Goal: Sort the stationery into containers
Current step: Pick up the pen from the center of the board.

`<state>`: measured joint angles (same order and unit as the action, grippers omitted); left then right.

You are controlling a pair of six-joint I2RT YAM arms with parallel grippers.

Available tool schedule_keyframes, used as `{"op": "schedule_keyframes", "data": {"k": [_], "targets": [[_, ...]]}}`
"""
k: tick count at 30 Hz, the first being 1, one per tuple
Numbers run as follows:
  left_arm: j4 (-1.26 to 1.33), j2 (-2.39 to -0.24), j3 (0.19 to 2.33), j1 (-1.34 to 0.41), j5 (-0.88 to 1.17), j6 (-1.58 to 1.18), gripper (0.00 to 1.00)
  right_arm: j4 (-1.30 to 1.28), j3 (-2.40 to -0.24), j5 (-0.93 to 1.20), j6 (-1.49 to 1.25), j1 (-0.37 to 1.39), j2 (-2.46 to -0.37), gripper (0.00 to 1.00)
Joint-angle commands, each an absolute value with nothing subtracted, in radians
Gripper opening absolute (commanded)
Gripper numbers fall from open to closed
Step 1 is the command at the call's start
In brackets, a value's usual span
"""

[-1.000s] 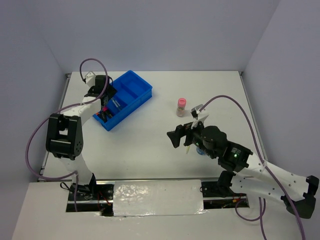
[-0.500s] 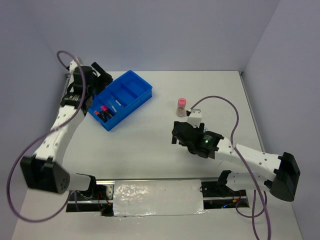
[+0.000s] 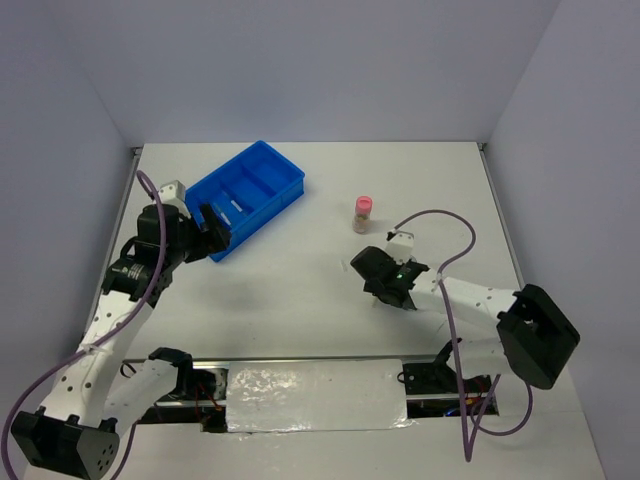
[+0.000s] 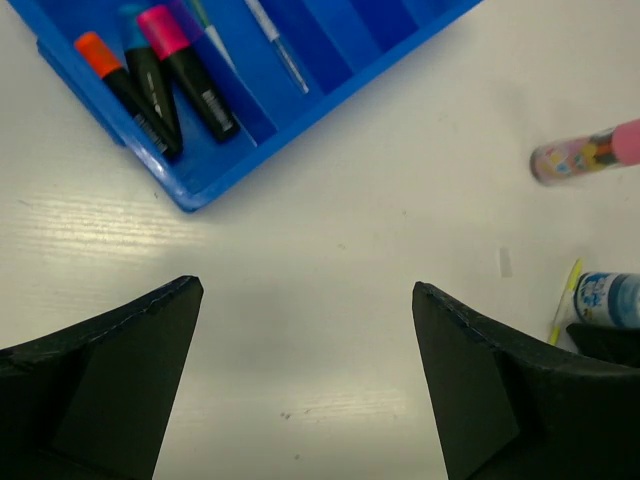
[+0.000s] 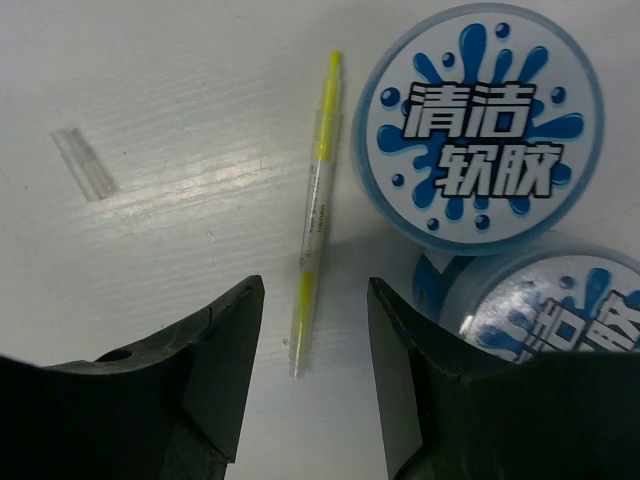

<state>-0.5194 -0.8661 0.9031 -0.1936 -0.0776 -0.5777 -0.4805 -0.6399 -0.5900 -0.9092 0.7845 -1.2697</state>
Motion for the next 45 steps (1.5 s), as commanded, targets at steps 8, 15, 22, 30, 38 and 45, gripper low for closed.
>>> {"op": "schedule_keyframes", "data": {"k": [8, 15, 22, 30, 38, 45], "targets": [[-0.522, -0.822, 0.890, -0.199, -0.018, -0.494, 0.99, -0.407, -0.730, -0.637, -0.946, 0.759, -1.422, 0.48], [-0.515, -0.821, 0.882, -0.199, -0.008, -0.485, 0.99, -0.351, -0.724, -0.614, -0.930, 0.733, -1.466, 0.46], [-0.512, -0.824, 0.884, -0.199, 0.015, -0.482, 0.99, -0.275, -0.689, -0.565, -0.907, 0.724, -1.470, 0.40], [-0.512, -0.824, 0.885, -0.199, 0.014, -0.479, 1.00, -0.267, -0.676, -0.548, -0.925, 0.721, -1.488, 0.39], [-0.515, -0.816, 0.884, -0.199, 0.014, -0.474, 0.99, -0.244, -0.733, -0.457, -0.880, 0.718, -1.606, 0.13], [-0.515, -0.824, 0.887, -0.201, 0.040, -0.497, 0.99, -0.236, -0.722, -0.411, -0.888, 0.722, -1.560, 0.00]]}}
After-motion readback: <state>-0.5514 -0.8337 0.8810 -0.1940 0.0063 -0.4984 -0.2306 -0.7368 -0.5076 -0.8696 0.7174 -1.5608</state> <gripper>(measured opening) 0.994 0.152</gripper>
